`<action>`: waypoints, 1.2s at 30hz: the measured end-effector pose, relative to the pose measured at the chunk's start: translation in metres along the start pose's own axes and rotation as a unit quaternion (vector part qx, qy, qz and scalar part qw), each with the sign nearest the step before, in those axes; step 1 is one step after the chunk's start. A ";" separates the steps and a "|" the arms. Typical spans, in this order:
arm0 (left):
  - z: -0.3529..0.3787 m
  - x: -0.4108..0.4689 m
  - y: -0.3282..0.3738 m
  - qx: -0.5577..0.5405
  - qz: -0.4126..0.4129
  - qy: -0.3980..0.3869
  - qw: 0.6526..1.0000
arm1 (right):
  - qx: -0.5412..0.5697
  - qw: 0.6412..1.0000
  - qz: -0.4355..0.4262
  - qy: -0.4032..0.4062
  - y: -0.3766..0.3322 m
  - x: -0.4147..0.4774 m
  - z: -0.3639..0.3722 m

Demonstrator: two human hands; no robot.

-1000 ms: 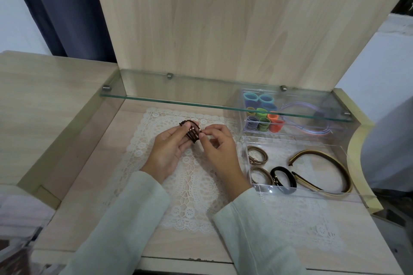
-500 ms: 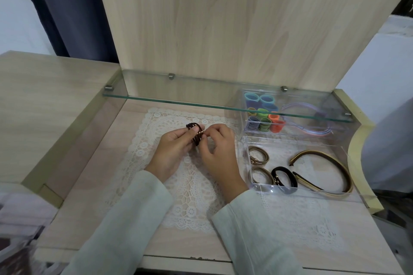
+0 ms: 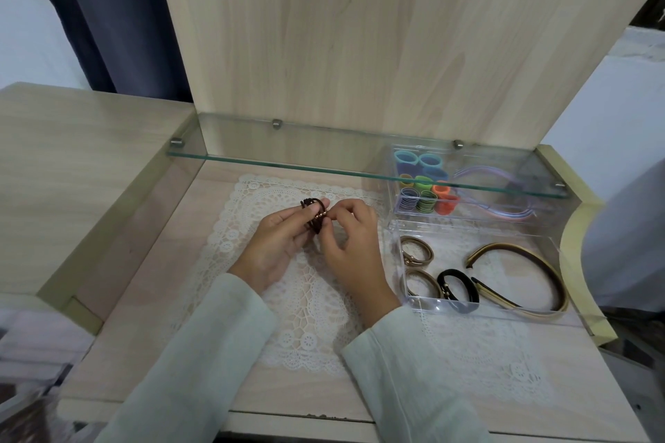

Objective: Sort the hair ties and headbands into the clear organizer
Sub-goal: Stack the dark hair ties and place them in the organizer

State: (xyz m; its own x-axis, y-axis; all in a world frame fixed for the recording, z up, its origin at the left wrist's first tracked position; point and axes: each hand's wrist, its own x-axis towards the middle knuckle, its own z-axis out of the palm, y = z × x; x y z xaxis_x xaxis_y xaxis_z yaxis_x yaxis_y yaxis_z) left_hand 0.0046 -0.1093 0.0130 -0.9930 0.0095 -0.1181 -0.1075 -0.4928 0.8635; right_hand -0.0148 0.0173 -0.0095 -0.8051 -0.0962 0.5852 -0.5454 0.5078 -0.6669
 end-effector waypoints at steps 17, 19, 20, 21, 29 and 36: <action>0.001 -0.005 0.008 -0.055 -0.006 0.015 0.998 | 0.053 0.991 0.037 -0.114 -0.001 0.000 -0.001; 0.000 -0.005 0.007 -0.063 -0.005 0.024 0.998 | 0.044 0.992 0.037 -0.115 0.000 -0.001 0.000; 0.001 -0.004 0.007 -0.067 -0.005 0.027 0.997 | 0.039 0.992 0.037 -0.116 0.000 -0.001 0.000; 0.001 -0.004 0.007 -0.072 -0.005 0.030 0.997 | 0.032 0.992 0.038 -0.117 0.000 -0.001 0.001; 0.002 0.000 0.022 -0.106 -0.059 0.098 0.988 | -0.025 0.985 0.037 -0.167 -0.007 0.003 -0.004; 0.000 -0.006 0.035 -0.069 -0.086 0.113 0.987 | -0.069 0.983 0.003 -0.168 -0.011 0.006 -0.012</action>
State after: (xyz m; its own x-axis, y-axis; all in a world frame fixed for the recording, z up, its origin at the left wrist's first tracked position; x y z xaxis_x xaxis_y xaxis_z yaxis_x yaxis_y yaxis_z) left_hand 0.0072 -0.1268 0.0441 -0.9222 -0.0830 -0.3777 -0.2510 -0.6145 0.7479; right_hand -0.0109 0.0215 0.0071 -0.8523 -0.3586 0.3807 -0.5224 0.6181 -0.5874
